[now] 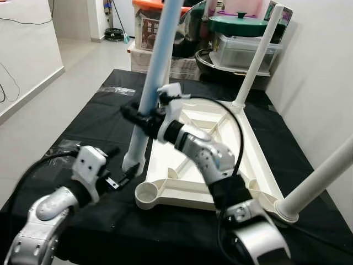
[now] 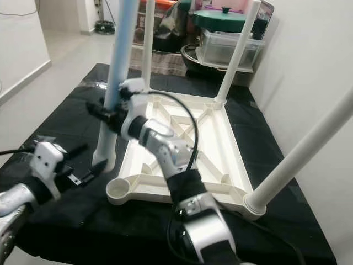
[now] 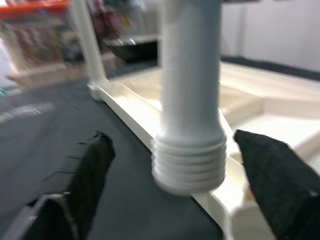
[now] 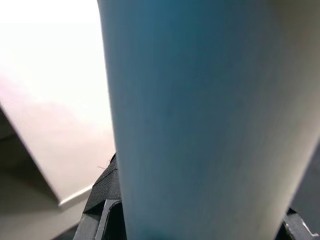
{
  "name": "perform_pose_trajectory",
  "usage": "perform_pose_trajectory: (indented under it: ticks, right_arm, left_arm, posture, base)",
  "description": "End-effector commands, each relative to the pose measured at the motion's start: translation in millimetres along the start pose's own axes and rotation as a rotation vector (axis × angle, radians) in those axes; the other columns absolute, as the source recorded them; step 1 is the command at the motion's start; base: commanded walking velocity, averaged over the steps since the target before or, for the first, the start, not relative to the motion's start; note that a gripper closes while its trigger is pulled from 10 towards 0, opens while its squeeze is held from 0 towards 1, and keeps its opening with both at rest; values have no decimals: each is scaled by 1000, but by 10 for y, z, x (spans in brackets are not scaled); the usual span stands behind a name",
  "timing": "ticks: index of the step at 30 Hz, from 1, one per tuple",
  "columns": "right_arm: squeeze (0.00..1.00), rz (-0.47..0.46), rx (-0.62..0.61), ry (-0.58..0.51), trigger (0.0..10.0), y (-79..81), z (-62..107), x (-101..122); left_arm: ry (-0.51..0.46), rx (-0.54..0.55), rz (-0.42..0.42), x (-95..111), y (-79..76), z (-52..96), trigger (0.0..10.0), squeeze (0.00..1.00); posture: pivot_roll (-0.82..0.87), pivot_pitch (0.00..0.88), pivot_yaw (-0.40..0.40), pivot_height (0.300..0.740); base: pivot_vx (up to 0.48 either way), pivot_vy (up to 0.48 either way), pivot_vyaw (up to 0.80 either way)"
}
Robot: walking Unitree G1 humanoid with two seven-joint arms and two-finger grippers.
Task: Building children table
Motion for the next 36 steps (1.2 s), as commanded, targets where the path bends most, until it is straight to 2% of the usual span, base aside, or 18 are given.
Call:
perform_pose_trajectory:
  ticks: [1,2,3,4,6,7,8,9,10,12,13,15,16,17,18,36]
  right_arm:
    - [0,21,-31,-63,0,-101,7,209]
    - [0,21,-31,-63,0,-101,7,209]
    - [0,33,-54,-85,0,-167,15,308]
    - [0,33,-54,-85,0,-167,15,308]
    - [0,46,-103,-134,0,-285,37,501]
    - [0,46,-103,-134,0,-285,37,501]
    - [0,42,-139,-178,0,-349,59,638]
    - [0,29,-161,-221,0,-388,82,756]
    - [0,29,-161,-221,0,-388,82,756]
    - [0,14,-178,-266,0,-418,110,872]
    - [0,14,-178,-266,0,-418,110,872]
    - [0,14,-164,-268,0,-406,121,850]
    - [0,14,-164,-268,0,-406,121,850]
    - [0,15,-155,-258,0,-408,115,801]
    - [0,18,-152,-250,0,-409,114,773]
    - [0,37,-172,-194,0,-414,102,586]
  left_arm:
    - [-35,27,14,114,17,41,10000,1000]
    - [-35,27,14,114,17,41,10000,1000]
    - [-42,41,12,158,5,41,10000,1000]
    - [-42,41,12,158,5,41,10000,1000]
    - [-51,49,16,206,-63,37,10000,1000]
    - [-51,49,16,206,-63,37,10000,1000]
    - [-41,66,31,168,-101,43,10000,27]
    - [-18,77,52,92,-147,58,10000,0]
    - [-18,77,52,92,-147,58,10000,0]
    - [30,91,68,-42,-211,85,10000,0]
    - [30,91,68,-42,-211,85,10000,0]
    - [81,67,75,-157,-348,100,10000,0]
    - [81,67,75,-157,-348,100,10000,0]
    - [111,51,86,-204,-436,110,10000,0]
    - [133,49,86,-241,-455,118,10000,0]
    - [181,70,87,-358,-560,162,10000,0]
  posture:
    - [120,0,-118,740]
    - [120,0,-118,740]
    - [125,0,-122,740]
    - [125,0,-122,740]
    - [131,0,-126,740]
    - [131,0,-126,740]
    - [129,0,-127,740]
    - [126,0,-127,740]
    - [126,0,-127,740]
    - [125,0,-127,740]
    - [125,0,-127,740]
    - [124,0,-125,740]
    - [124,0,-125,740]
    - [123,0,-125,740]
    - [123,0,-124,740]
    - [120,0,-125,740]
  base:
    - [0,0,0]
    - [0,0,0]
    - [0,0,0]
    - [0,0,0]
    - [0,0,0]
    - [0,0,0]
    - [0,0,0]
    - [0,0,0]
    - [0,0,0]
    - [0,0,0]
    - [0,0,0]
    - [0,0,0]
    - [0,0,0]
    - [0,0,0]
    - [0,0,0]
    - [0,0,0]
Point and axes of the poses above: a point about 5 cm out from each wrist's last joint towards the gripper, its own z axis pointing back from the gripper into the wrist, its own x axis along the axis of the wrist's last joint, y = z × x, the point moved 4 cm from there along -z, pointing out of the wrist towards the gripper, and after that the axes turned 1 degree about -z, right-handed, at the moved point
